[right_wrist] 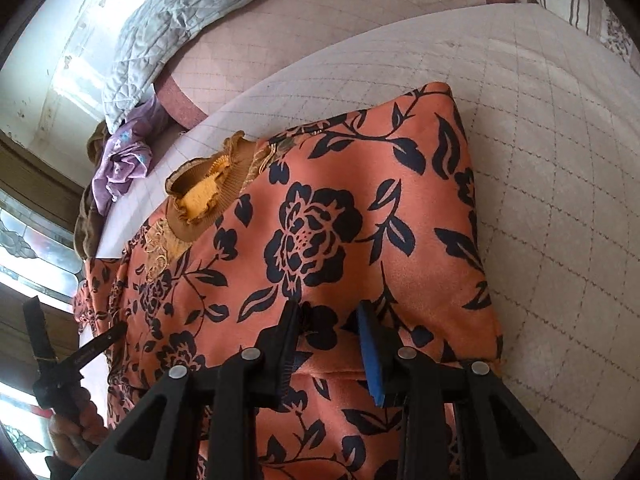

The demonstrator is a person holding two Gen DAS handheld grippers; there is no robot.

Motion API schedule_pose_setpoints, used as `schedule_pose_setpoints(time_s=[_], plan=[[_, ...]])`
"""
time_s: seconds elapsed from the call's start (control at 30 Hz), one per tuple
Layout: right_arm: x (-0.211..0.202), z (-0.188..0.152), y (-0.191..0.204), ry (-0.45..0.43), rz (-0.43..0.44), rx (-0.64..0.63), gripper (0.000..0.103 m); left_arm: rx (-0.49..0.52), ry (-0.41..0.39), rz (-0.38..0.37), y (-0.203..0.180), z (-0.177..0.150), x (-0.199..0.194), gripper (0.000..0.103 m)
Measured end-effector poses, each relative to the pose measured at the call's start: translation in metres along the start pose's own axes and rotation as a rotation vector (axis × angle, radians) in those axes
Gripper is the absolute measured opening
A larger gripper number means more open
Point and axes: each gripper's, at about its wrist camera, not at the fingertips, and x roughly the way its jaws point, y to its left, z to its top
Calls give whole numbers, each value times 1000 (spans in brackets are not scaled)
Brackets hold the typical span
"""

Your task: Fold small clothes

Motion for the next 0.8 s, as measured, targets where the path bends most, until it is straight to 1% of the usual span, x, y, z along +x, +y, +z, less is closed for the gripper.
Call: schedule_pose_setpoints(time_s=[0.03, 0.07, 0.1, 0.17, 0.2, 0.23, 0.37, 0.43, 0.47, 0.5, 0.53, 0.57, 0.6, 0.63, 0.67, 0.7, 0.73, 0.77, 0.8], plan=[[0, 0, 1, 0, -3, -2, 32, 9, 11, 2, -2, 0, 1, 9], [0, 0, 1, -1, -7, -4, 32, 17, 23, 26, -3, 0, 3, 9], [1, -1, 2, -2, -10, -8, 32, 14, 28, 35, -4, 0, 4, 9], [1, -2, 2, -9, -17, -19, 33, 16, 9, 44, -5, 3, 3, 3], [1, -2, 3, -11, -18, -20, 33, 28, 8, 61, -7, 4, 2, 3], [1, -3, 2, -13, -17, -21, 33, 47, -7, 86, -10, 8, -2, 3], [-2, -3, -2, -12, 2, -3, 32, 129, -91, 108, -16, 28, -27, 3], [-2, -3, -3, -11, 4, -1, 33, 144, -97, 142, -11, 35, -28, 4], [-1, -3, -2, -12, 0, -4, 33, 149, -78, 171, -5, 38, -22, 9], [-1, -4, -1, -12, -3, -8, 33, 148, -29, 181, 3, 39, -15, 16], [0, -4, 0, -12, -6, -15, 33, 149, 30, 190, 11, 38, -6, 17], [0, -5, 2, -14, -14, -25, 33, 154, 61, 225, 20, 35, -1, 17], [-1, -5, 3, -16, -22, -36, 33, 160, 57, 240, 29, 31, -3, 17], [-1, -5, 4, -16, -24, -41, 33, 152, 38, 229, 40, 29, -9, 17], [-2, -6, 4, -15, -26, -44, 33, 119, 7, 205, 58, 28, -19, 19], [-4, -6, 5, -16, -30, -49, 33, 81, -18, 199, 76, 28, -28, 28], [-5, -6, 7, -18, -33, -55, 33, 20, -50, 200, 100, 29, -39, 36], [-6, -7, 9, -20, -34, -64, 33, -46, -78, 201, 125, 32, -48, 52], [-7, -7, 12, -24, -29, -67, 33, -140, -107, 209, 155, 35, -56, 66]])
